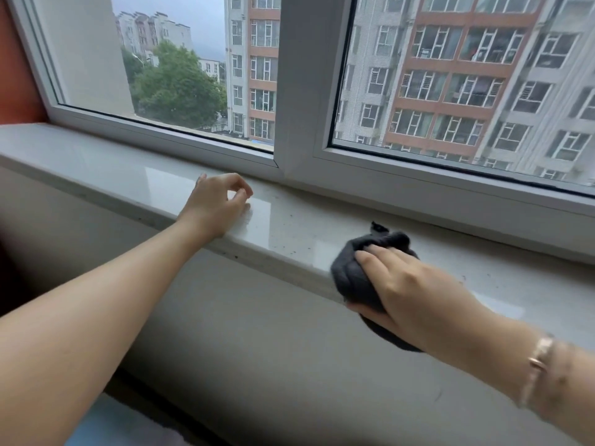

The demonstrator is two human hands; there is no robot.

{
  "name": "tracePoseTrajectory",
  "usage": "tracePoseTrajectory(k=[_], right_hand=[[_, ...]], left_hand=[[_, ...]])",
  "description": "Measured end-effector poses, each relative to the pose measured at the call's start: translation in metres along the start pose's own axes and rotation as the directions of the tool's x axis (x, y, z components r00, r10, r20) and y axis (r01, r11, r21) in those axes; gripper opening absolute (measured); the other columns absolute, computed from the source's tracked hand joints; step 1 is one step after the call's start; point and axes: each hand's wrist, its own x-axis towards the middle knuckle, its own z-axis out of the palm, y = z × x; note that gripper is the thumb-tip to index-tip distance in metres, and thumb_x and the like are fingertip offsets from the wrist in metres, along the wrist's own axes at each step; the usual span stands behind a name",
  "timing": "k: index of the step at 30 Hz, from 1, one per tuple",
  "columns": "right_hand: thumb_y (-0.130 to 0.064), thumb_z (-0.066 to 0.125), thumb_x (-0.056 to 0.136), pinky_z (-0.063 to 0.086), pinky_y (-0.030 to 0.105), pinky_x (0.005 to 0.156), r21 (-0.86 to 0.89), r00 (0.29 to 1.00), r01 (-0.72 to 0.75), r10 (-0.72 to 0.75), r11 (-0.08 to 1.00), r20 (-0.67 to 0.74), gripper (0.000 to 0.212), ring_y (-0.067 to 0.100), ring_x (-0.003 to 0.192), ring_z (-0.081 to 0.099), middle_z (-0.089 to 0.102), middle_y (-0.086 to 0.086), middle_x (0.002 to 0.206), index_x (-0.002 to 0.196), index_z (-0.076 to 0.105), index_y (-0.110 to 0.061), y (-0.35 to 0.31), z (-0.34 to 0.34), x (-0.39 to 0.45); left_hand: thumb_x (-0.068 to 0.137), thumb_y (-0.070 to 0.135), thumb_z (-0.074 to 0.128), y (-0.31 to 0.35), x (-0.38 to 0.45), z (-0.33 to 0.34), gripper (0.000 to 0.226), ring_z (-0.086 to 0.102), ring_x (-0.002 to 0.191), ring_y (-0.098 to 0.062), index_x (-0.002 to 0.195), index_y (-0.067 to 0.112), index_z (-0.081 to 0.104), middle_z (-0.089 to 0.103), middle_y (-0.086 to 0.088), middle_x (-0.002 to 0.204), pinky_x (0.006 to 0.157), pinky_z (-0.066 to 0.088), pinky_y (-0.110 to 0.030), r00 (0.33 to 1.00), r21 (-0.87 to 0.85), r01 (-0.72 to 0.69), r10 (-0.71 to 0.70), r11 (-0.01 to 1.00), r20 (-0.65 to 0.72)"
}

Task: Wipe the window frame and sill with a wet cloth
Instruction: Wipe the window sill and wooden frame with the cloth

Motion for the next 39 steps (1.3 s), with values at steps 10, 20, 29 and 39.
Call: tracePoseTrajectory(k=[10, 20, 29, 39], right_hand=[[-0.05, 0.044, 0.092, 0.048, 0.043, 0.08, 0.059, 0.998, 0.06, -0.062, 0.996, 0.018, 0.051, 0.035, 0.091, 0.057, 0.057, 0.018, 0.108, 0.115, 0.046, -0.004, -0.084, 0.029, 0.125], [-0.045, 0.047, 0.093, 0.044, 0.04, 0.076, 0.1, 0.999, 0.034, -0.037, 0.994, 0.03, 0.054, 0.036, 0.098, 0.055, 0.054, 0.023, 0.113, 0.12, 0.043, 0.001, -0.159, 0.051, 0.238], [-0.04, 0.049, 0.093, 0.042, 0.041, 0.085, 0.173, 0.993, 0.075, -0.089, 0.982, 0.076, 0.047, 0.035, 0.105, 0.052, 0.053, 0.021, 0.117, 0.119, 0.044, -0.002, -0.184, 0.053, 0.275], [-0.048, 0.046, 0.092, 0.041, 0.039, 0.094, 0.198, 0.987, 0.052, -0.08, 0.979, 0.138, 0.05, 0.031, 0.114, 0.047, 0.049, 0.013, 0.124, 0.122, 0.041, -0.008, -0.156, 0.045, 0.239]], left_hand=[[0.089, 0.004, 0.045, -0.032, 0.011, -0.043, 0.025, 0.06, 0.095, -0.011, 0.091, 0.012, 0.069, 0.069, 0.003, 0.092, 0.086, 0.039, -0.019, 0.996, -0.209, 0.092, -0.094, 0.974, -0.001], [0.09, 0.001, 0.042, -0.101, 0.016, -0.078, 0.027, 0.057, 0.096, -0.011, 0.096, 0.009, 0.067, 0.069, -0.001, 0.099, 0.081, 0.039, -0.011, 0.974, -0.165, 0.212, -0.222, 0.963, -0.046], [0.095, 0.007, 0.038, -0.151, 0.004, -0.126, 0.031, 0.058, 0.105, -0.02, 0.111, 0.016, 0.063, 0.064, -0.002, 0.116, 0.087, 0.043, -0.026, 0.926, -0.006, 0.378, -0.378, 0.926, 0.025], [0.095, 0.006, 0.042, -0.176, -0.01, -0.119, 0.034, 0.047, 0.129, -0.012, 0.117, 0.019, 0.064, 0.057, 0.005, 0.133, 0.118, 0.016, -0.045, 0.945, -0.039, 0.323, -0.321, 0.945, 0.054]])
